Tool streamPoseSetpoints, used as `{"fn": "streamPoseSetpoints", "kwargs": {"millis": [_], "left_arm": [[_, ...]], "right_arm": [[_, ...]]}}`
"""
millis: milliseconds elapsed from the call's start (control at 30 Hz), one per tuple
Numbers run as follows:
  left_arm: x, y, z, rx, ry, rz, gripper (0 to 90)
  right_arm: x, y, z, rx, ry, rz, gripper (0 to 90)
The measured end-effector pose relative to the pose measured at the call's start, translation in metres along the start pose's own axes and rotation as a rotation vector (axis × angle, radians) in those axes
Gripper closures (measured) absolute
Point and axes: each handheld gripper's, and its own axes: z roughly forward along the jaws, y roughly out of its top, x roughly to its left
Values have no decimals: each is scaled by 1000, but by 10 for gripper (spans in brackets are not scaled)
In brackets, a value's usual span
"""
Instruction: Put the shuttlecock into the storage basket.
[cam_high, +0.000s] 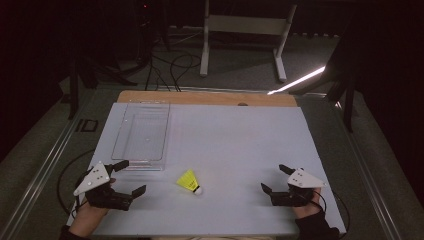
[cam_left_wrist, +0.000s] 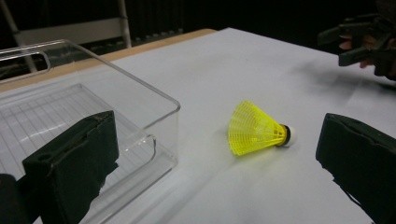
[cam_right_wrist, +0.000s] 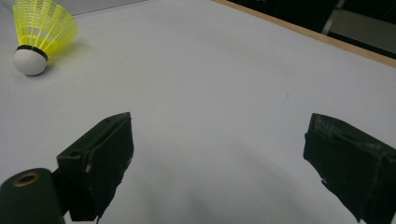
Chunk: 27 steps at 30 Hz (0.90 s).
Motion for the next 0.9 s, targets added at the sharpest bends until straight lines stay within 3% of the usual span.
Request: {"fn": "streamPoseSetpoints", "kwargs": {"millis": [233,467,633,833,900], "left_arm": [[6,23,-6,40,-47,36,0],[6,42,-3,152,-94,103,0],[7,49,0,210,-100,135,1],[8,55,3,279,-142,155,1],[9,57,4,295,-133,160,1]], "right_arm": [[1,0,1,4,7,-8,86],[1,1,1,4,12,-10,86],[1,1,1,5,15,-12,86],[1,0,2,14,21,-12,86],[2,0,2,13,20,-11,86]]}}
